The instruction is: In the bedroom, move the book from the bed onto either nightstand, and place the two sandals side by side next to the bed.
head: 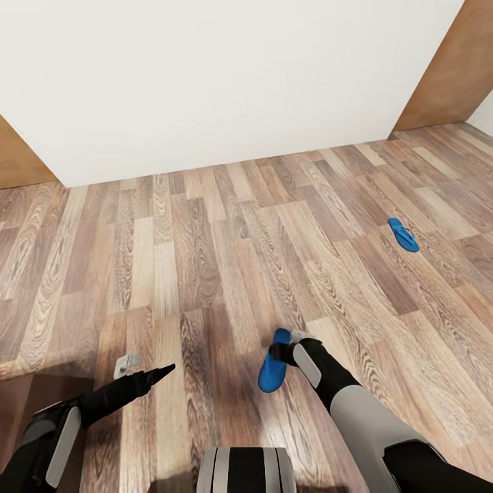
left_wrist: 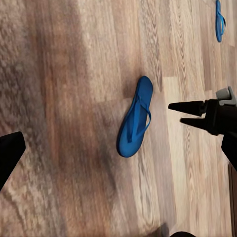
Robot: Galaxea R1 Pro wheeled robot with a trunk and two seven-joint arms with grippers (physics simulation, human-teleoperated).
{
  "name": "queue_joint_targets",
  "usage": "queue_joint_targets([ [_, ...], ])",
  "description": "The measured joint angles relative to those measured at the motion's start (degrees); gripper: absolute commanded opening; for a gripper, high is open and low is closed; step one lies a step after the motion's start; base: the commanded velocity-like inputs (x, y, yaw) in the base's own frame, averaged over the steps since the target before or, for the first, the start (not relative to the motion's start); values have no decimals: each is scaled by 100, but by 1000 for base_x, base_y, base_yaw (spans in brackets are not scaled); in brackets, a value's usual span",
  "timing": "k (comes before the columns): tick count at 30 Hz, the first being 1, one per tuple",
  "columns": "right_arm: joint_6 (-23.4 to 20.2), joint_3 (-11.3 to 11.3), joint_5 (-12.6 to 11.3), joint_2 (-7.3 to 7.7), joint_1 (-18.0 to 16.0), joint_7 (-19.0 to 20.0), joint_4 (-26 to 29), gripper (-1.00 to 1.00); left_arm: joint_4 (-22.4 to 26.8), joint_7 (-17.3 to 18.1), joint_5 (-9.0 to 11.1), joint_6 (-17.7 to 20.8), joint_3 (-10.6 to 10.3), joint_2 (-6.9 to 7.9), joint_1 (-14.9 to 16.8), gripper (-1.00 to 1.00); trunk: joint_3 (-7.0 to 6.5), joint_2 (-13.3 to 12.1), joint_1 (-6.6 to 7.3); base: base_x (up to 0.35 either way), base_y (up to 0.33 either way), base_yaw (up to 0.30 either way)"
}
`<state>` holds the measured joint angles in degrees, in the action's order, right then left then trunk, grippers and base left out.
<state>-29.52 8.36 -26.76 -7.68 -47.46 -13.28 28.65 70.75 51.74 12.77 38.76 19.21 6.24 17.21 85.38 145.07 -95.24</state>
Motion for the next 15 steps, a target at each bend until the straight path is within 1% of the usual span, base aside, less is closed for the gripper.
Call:
queue_joint_targets([
  [3,-3,1,-147,0,-2,0,3,100,0,-3,4,-2,0,0,0,100,0,0,0,0,0,0],
  [5,-4,4,-189,0,-1,1,2,100,0,-1,3,-1,0,0,0,100,0,0,0,0,0,0],
  [10,-4,8,-228,-6,0,2,3,100,0,-3,5,-2,-6,-11,0,100,0,0,0,0,0,0],
  [15,-4,11,-241,-16,-1,4,34,100,0,-5,-4,-2,-2,-112,0,100,0,0,0,0,0,0],
])
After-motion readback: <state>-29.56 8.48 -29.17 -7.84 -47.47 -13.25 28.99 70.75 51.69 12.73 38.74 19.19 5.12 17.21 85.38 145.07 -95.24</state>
